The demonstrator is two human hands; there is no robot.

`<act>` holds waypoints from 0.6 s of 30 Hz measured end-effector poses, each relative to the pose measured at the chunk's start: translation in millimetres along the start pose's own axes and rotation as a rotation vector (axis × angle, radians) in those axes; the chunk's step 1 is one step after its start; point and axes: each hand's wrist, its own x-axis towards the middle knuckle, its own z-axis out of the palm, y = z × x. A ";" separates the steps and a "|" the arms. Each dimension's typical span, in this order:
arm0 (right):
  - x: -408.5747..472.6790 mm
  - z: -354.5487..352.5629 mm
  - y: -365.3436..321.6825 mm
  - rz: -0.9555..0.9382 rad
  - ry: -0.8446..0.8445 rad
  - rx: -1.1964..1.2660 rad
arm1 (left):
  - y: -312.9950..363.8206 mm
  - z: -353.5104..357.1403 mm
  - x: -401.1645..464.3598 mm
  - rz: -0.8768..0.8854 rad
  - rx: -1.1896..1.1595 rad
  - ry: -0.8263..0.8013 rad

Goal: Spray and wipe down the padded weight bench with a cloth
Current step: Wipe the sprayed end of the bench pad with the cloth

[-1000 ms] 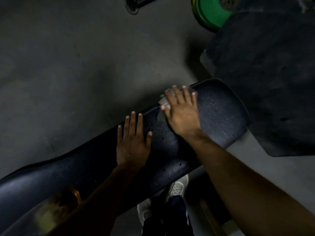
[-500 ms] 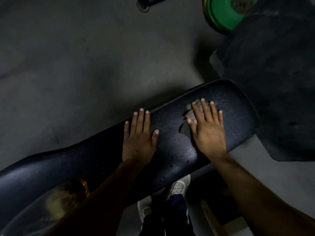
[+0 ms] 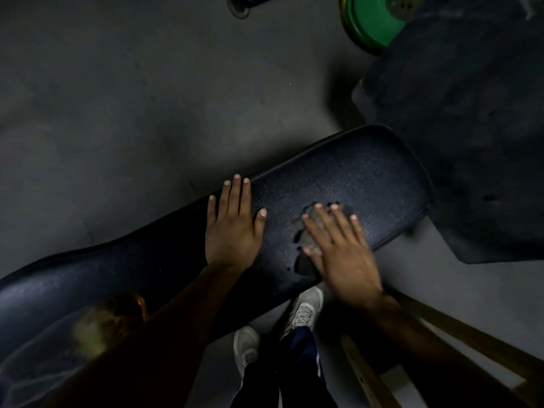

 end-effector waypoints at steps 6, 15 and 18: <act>26.3 -10.0 59.8 0.375 0.095 0.092 | 1.1 -1.6 -0.2 0.000 -0.016 -0.020; -2.6 6.8 -33.6 -0.001 0.077 0.067 | 4.7 -0.9 -57.4 0.062 0.026 -0.020; -38.6 18.4 -24.6 -0.022 0.086 0.024 | -1.8 4.9 -82.8 0.069 0.074 -0.005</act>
